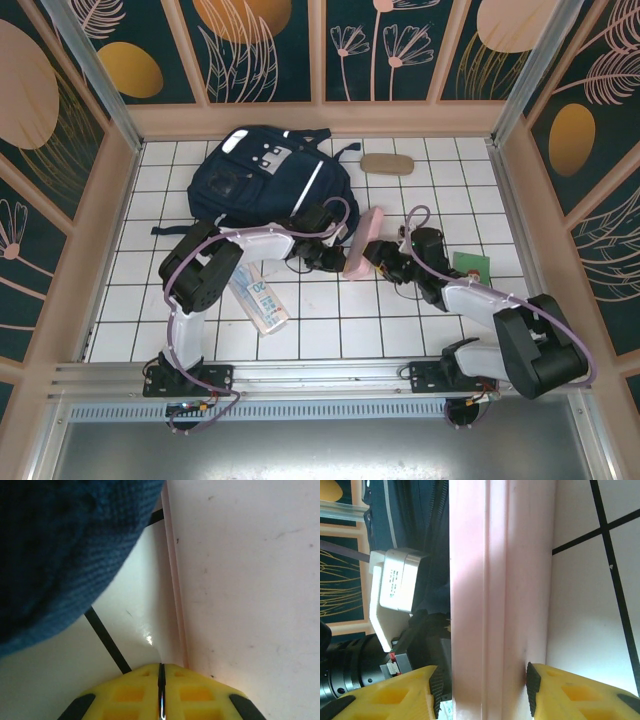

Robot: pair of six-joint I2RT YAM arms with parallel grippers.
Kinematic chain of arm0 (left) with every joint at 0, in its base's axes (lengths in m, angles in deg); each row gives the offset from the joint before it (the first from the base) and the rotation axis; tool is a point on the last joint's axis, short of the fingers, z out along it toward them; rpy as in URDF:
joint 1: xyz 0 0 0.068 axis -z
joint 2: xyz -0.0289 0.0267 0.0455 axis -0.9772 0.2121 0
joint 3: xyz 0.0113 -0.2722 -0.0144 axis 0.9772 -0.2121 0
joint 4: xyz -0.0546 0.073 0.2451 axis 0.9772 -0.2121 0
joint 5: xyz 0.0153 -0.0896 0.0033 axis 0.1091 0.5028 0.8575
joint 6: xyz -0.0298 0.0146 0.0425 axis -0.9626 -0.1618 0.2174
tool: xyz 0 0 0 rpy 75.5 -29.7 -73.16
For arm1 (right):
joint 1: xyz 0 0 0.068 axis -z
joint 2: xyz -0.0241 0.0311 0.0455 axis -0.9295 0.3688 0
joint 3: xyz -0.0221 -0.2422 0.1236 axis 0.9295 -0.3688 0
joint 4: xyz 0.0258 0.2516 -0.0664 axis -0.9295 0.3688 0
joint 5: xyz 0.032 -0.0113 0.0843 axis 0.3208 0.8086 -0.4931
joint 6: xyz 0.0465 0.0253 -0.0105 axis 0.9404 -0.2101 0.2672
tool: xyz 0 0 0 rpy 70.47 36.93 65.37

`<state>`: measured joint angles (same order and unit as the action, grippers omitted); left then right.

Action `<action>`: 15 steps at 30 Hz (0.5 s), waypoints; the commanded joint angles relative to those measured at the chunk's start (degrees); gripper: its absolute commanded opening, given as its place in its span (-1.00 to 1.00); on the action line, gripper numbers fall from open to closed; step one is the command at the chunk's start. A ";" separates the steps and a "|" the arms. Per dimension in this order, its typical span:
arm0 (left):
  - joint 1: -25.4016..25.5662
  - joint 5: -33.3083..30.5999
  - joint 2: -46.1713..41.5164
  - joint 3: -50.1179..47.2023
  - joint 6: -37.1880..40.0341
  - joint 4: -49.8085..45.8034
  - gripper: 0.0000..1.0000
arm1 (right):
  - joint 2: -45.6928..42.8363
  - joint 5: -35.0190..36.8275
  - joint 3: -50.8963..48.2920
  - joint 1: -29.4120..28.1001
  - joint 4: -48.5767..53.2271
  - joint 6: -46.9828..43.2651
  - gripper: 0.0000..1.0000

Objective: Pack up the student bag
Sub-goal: Pick up the pencil pouch from the center of the table.

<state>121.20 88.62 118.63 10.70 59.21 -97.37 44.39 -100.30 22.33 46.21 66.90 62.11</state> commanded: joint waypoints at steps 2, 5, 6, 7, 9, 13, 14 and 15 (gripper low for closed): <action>0.42 0.76 0.26 0.12 -0.37 -0.09 -0.79 | 1.64 0.78 0.79 0.36 2.78 -1.25 0.00; 0.42 0.49 -0.27 0.18 -0.30 -0.37 -0.79 | 1.69 2.86 1.83 0.52 6.52 -2.67 0.01; 0.39 0.38 -0.43 0.16 -0.36 -0.46 -0.79 | 1.67 3.64 2.12 0.52 7.53 -3.05 -0.02; 0.42 0.21 -0.60 0.16 -0.31 -0.55 -0.79 | 1.56 4.12 2.36 0.51 8.21 -3.38 -0.03; 0.35 0.02 -0.87 0.21 -0.27 -0.73 -0.79 | 1.77 4.45 2.84 0.67 9.20 -4.04 -0.10; 0.42 -0.10 -1.35 0.60 -0.31 -1.15 -0.78 | 2.22 4.28 3.02 0.77 8.86 -4.09 -0.36; 0.42 -0.46 -1.63 0.91 -0.19 -1.61 -0.78 | 2.02 4.42 3.07 0.86 8.99 -4.01 -0.38; 0.42 -1.12 -2.07 1.52 -0.09 -2.49 -0.79 | 1.69 4.62 3.04 0.95 9.20 -3.97 -0.44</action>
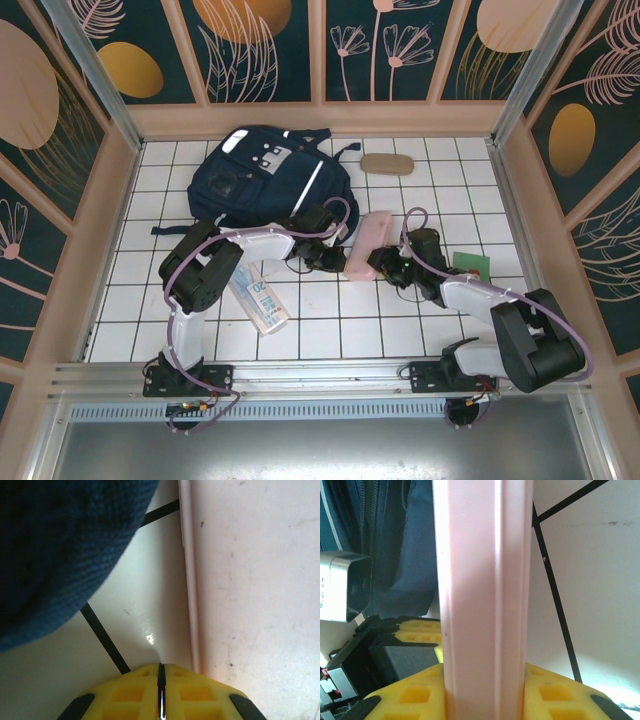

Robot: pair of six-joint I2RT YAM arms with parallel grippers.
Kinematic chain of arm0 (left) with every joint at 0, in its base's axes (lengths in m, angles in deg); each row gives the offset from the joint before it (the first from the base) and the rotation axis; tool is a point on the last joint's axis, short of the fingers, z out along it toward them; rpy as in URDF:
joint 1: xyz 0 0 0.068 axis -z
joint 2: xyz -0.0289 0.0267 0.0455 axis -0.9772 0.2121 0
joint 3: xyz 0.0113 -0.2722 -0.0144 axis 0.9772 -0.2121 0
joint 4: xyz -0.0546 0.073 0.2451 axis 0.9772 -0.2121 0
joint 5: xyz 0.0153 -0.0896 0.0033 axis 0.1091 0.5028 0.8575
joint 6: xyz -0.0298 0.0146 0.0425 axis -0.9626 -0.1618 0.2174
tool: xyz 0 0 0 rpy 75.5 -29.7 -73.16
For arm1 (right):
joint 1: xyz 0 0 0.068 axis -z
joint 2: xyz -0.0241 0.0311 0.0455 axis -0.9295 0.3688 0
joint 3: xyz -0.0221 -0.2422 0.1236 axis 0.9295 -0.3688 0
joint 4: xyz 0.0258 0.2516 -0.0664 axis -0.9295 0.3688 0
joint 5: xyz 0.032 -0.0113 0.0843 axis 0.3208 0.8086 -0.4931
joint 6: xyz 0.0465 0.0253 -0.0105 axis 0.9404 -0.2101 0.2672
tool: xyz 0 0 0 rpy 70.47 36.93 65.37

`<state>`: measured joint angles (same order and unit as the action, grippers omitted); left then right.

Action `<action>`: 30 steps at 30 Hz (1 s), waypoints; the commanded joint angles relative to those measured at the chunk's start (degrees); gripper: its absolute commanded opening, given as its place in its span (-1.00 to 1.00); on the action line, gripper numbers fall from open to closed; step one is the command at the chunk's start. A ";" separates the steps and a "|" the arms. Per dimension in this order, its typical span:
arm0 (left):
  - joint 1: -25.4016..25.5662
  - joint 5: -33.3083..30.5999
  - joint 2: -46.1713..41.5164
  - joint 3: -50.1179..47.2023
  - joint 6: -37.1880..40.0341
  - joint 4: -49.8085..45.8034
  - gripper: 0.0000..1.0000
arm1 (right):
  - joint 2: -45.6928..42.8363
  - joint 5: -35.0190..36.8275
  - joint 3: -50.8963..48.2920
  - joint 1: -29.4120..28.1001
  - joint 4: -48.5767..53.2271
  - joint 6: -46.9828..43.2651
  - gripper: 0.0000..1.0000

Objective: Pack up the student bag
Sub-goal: Pick up the pencil pouch from the center of the table, then open the student bag at the top-center of the table.

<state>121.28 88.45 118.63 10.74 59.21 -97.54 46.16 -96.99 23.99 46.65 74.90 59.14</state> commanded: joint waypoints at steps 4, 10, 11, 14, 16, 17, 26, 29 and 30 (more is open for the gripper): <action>0.22 -4.25 -5.47 4.73 0.78 -6.58 -0.79 | -2.84 2.15 1.65 1.27 3.31 -1.41 -0.48; -1.07 -9.45 -9.40 13.15 4.01 -13.16 -0.71 | -6.69 2.47 1.72 2.84 6.54 -2.23 -0.51; -1.63 -10.03 -9.54 14.65 4.75 -13.97 -0.64 | -7.26 2.45 1.71 2.99 6.90 -2.24 -0.51; -3.35 -16.00 -8.83 19.03 7.16 -15.89 -0.56 | -8.73 2.64 1.59 3.15 7.53 -2.11 -0.50; -4.57 -20.78 -6.85 21.82 8.66 -17.68 -0.56 | -9.33 2.82 1.54 3.15 7.71 -1.87 -0.50; -5.15 -22.76 -5.64 23.09 9.61 -18.28 -0.54 | -9.59 2.74 1.47 3.12 7.58 -1.76 -0.50; -5.74 -35.92 4.86 30.77 15.52 -22.32 -0.29 | -10.63 1.68 1.45 3.15 6.70 -0.89 -0.50; -5.78 -34.82 6.82 31.19 16.24 -22.26 -0.04 | -10.63 1.42 1.28 3.13 6.36 -0.80 -0.50; -5.74 -34.52 7.37 31.25 16.40 -22.30 0.01 | -10.68 1.35 1.27 3.10 6.24 -0.71 -0.50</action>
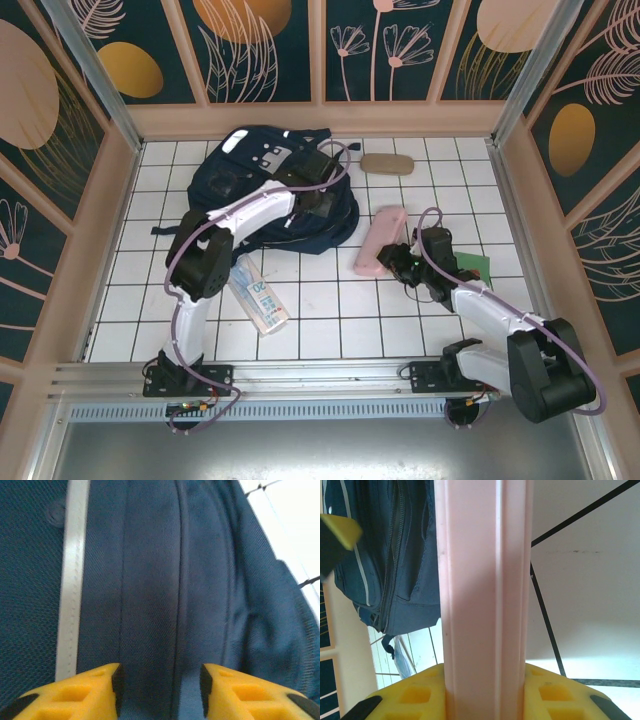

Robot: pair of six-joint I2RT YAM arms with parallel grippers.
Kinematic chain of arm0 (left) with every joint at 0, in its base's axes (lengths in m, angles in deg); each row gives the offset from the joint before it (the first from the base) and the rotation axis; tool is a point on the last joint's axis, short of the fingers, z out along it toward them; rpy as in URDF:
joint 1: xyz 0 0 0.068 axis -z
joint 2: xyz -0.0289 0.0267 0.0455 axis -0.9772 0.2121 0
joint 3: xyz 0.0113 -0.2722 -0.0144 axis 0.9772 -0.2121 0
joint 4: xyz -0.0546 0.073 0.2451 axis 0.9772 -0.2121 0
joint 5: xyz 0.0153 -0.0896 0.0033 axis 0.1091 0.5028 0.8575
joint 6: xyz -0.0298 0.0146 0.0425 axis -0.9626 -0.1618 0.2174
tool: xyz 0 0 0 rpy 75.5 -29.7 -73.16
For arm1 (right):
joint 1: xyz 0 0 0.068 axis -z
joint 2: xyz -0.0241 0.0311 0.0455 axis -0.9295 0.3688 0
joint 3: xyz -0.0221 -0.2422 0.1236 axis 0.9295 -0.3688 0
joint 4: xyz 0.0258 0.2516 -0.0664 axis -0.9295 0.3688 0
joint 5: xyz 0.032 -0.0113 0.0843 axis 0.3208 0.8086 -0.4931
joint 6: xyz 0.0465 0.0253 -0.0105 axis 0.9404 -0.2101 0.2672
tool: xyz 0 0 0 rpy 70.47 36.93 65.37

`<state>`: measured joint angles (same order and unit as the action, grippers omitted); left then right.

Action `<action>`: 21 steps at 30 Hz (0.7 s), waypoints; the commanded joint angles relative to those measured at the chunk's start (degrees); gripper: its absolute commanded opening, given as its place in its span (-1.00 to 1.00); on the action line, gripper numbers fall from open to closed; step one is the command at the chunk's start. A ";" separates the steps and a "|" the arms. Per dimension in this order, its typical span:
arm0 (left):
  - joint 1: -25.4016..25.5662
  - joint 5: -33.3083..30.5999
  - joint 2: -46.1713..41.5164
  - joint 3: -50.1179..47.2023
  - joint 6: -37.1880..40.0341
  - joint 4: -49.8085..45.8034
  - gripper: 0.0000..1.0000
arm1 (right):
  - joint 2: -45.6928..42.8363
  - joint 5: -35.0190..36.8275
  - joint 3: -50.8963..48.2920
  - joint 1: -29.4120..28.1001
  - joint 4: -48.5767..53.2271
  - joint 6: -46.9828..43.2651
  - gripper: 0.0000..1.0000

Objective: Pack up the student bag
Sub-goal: Open the student bag at the top-center of the table.

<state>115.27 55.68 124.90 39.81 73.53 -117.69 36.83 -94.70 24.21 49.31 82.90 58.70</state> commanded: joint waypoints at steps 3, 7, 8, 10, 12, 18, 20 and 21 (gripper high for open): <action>0.36 -3.12 2.09 1.94 2.46 -1.94 0.07 | -1.19 -1.12 1.02 0.47 -2.11 -0.16 -0.50; 0.36 -6.45 3.37 2.30 2.81 -1.82 -0.48 | -0.87 -1.57 1.14 0.50 -2.61 -0.06 -0.50; 0.35 -7.18 3.44 2.46 2.66 -1.84 -0.81 | -0.82 -1.74 1.31 0.43 -2.75 -0.08 -0.50; 0.36 -8.34 2.72 2.80 2.23 -1.74 -1.00 | -0.81 -2.09 1.72 0.49 -3.12 0.11 -0.51; 0.28 -9.06 1.32 3.42 2.07 -1.90 -1.00 | -0.83 -2.43 2.27 0.49 -3.66 0.59 -0.51; -0.30 -8.50 -5.17 6.84 1.59 -2.31 -1.00 | 0.03 -3.81 4.46 0.25 -8.52 3.18 -0.54; -1.31 -6.47 -6.93 8.53 1.16 -2.46 -1.00 | 1.43 -4.21 6.04 -0.21 -10.85 4.03 -0.53; -1.83 -5.63 -7.61 9.37 0.85 -2.77 -1.00 | 2.35 -4.45 6.87 -0.49 -11.83 4.25 -0.54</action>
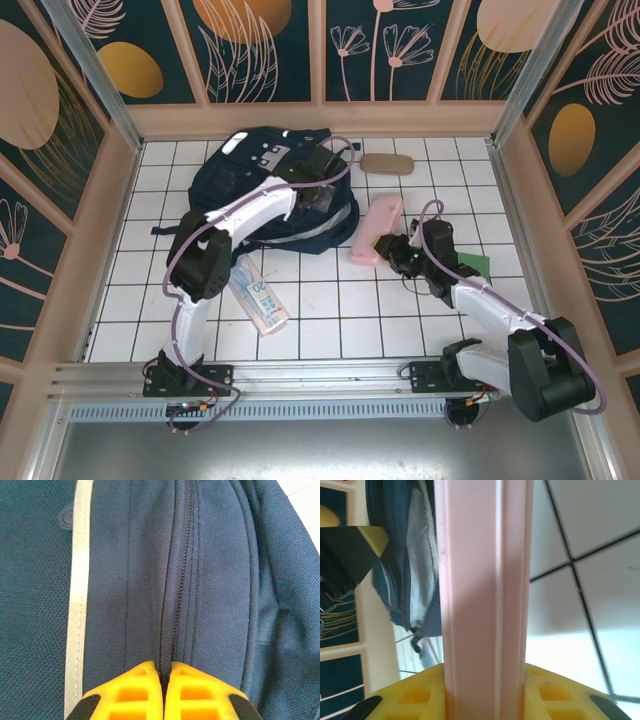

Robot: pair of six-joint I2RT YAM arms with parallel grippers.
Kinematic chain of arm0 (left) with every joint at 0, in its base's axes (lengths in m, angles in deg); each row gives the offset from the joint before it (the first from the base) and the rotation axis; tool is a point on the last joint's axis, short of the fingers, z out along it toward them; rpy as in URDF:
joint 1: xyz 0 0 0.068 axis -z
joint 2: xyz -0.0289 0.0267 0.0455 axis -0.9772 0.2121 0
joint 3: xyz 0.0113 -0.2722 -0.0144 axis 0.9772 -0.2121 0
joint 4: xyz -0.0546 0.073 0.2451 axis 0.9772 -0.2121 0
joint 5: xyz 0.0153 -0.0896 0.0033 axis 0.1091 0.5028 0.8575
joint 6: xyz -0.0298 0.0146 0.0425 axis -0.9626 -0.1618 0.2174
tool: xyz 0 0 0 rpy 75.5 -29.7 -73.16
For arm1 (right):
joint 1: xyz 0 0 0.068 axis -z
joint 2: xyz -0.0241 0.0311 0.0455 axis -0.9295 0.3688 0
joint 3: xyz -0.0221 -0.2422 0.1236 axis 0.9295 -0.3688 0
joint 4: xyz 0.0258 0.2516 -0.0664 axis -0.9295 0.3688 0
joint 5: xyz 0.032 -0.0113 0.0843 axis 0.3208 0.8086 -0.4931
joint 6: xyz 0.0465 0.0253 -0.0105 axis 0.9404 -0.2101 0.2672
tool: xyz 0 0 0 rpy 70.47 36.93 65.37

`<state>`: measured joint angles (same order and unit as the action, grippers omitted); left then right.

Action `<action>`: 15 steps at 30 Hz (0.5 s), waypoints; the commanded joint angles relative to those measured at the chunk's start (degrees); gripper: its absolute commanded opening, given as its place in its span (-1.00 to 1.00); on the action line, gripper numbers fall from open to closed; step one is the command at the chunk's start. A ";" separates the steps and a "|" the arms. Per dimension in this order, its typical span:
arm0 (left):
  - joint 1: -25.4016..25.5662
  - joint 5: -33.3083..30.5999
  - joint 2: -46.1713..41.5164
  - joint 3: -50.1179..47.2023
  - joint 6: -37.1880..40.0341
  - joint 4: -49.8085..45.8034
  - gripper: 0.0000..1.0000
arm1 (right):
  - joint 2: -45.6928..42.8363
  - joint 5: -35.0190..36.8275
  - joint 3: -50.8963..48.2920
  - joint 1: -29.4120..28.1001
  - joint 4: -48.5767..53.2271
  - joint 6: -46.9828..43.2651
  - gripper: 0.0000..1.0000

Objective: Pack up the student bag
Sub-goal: Open the student bag at the top-center of the table, then place the pencil pouch in the student bag.

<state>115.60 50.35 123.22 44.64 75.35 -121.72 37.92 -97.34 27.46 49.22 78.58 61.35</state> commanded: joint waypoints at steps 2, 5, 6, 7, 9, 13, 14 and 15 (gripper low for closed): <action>-3.32 2.08 -6.77 7.39 -1.67 0.16 -1.00 | 3.83 -2.25 6.07 -1.22 -9.48 1.98 -0.54; -5.02 5.60 -7.84 10.77 -2.25 -0.82 -1.00 | 8.68 -2.50 9.90 -2.82 -12.65 2.68 -0.54; -5.51 6.49 -8.22 11.54 -2.39 -0.90 -1.00 | 10.23 -2.54 11.07 -3.36 -13.90 3.07 -0.54; -6.12 7.54 -8.57 12.41 -2.44 -0.83 -1.00 | 12.30 -2.63 12.71 -4.11 -15.02 3.37 -0.54; -7.54 9.78 -9.23 13.21 -2.88 -0.24 -1.00 | 16.30 -2.59 16.00 -5.64 -16.48 3.74 -0.54; -10.03 13.27 -9.71 14.25 -5.26 0.09 -1.00 | 25.35 0.33 23.05 -9.01 -17.34 5.23 -0.54; -10.31 13.75 -9.71 14.25 -5.69 0.15 -1.00 | 27.75 1.16 24.41 -9.69 -18.30 6.56 -0.53; -10.39 13.90 -9.77 14.17 -5.91 0.19 -1.00 | 29.76 1.76 25.37 -10.18 -19.35 7.94 -0.53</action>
<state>105.74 61.43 116.64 55.70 71.41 -126.44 63.82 -97.59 49.37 40.46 65.20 66.22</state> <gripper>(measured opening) 0.048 0.316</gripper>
